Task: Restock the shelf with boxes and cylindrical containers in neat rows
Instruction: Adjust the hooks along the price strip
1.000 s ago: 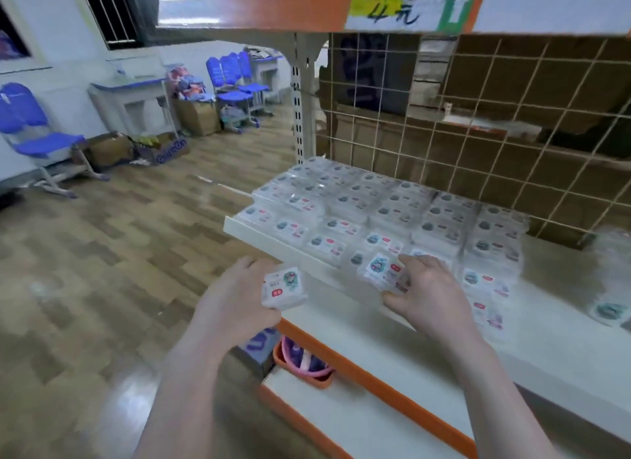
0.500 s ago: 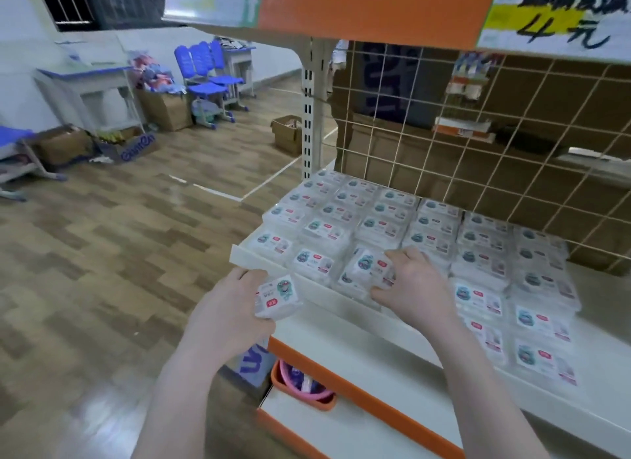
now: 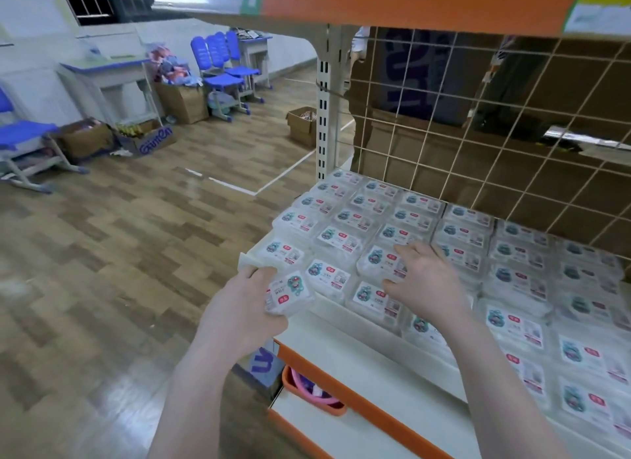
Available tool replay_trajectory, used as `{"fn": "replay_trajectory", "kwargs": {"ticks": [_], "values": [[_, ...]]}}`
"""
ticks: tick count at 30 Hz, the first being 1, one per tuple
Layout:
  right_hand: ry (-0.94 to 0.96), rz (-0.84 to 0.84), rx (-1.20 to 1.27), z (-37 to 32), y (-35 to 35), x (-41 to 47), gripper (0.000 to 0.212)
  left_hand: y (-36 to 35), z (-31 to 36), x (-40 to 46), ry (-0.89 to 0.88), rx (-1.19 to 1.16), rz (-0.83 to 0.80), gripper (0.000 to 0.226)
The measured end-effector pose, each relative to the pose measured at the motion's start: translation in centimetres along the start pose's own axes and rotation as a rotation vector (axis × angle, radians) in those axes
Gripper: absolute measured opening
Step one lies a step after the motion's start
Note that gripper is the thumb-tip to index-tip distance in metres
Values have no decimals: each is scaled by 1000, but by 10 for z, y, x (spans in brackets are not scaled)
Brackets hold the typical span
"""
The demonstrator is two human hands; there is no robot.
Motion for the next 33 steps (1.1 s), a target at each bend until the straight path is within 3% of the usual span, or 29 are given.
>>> {"fn": "replay_trajectory", "kwargs": {"ticks": [9, 21, 28, 33], "values": [[45, 143, 137, 7, -4, -1, 49, -6, 4, 1, 12, -8, 16, 59], [72, 119, 123, 7, -10, -17, 43, -1, 12, -12, -13, -40, 101, 62], [2, 299, 191, 28, 14, -63, 22, -3, 25, -30, -40, -49, 118, 59], [-90, 303, 133, 58, 25, -97, 31, -21, 44, -44, -56, -76, 77, 54]]}}
Point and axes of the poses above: each hand's wrist, its own x-axis towards the middle knuckle, its own y-axis out of the back of the hand, z = x × y, the point moved 9 cm from there along x, towards the middle knuckle, and after that the axes turned 3 degrees about -x, right-handed, at the moved point
